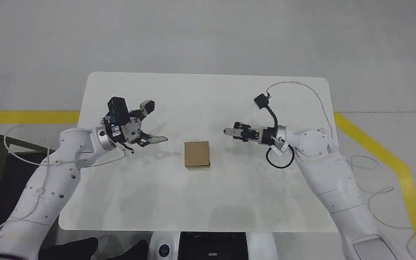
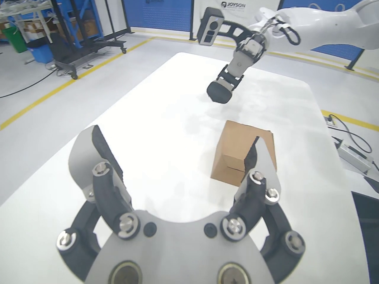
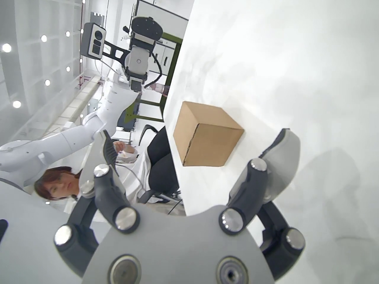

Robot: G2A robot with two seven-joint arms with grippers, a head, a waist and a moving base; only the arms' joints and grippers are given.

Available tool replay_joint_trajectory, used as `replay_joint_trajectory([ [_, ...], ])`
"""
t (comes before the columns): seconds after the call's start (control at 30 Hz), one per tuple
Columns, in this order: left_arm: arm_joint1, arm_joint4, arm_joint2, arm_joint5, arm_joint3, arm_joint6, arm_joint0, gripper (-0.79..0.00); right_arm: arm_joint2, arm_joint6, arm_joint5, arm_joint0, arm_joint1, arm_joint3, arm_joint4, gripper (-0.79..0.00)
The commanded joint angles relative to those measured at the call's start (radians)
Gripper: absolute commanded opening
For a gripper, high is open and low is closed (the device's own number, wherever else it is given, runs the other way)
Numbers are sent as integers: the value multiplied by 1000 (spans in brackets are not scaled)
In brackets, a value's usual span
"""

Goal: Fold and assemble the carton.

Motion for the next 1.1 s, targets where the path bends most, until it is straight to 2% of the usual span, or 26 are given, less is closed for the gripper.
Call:
replay_joint_trajectory([
  [0.0,0,-46,-10,13,0,-65,-4,0,19,-48,-56,6,3,12,-40,0],
  [0.13,-3,-108,-16,24,12,-170,-30,0,63,-140,-145,42,13,63,-171,0],
  [0.33,-13,-193,8,-40,52,-279,-90,0,118,-267,-168,107,28,144,-379,0],
  [0.63,-30,-238,22,-13,92,-335,-172,0,189,-504,-202,149,46,185,-592,0],
  [0.87,-37,-277,12,-24,123,-361,-218,0,214,-529,-183,171,59,193,-668,0],
  [1.07,-41,-324,10,-29,135,-352,-222,-1,222,-545,-170,175,63,186,-690,0],
])
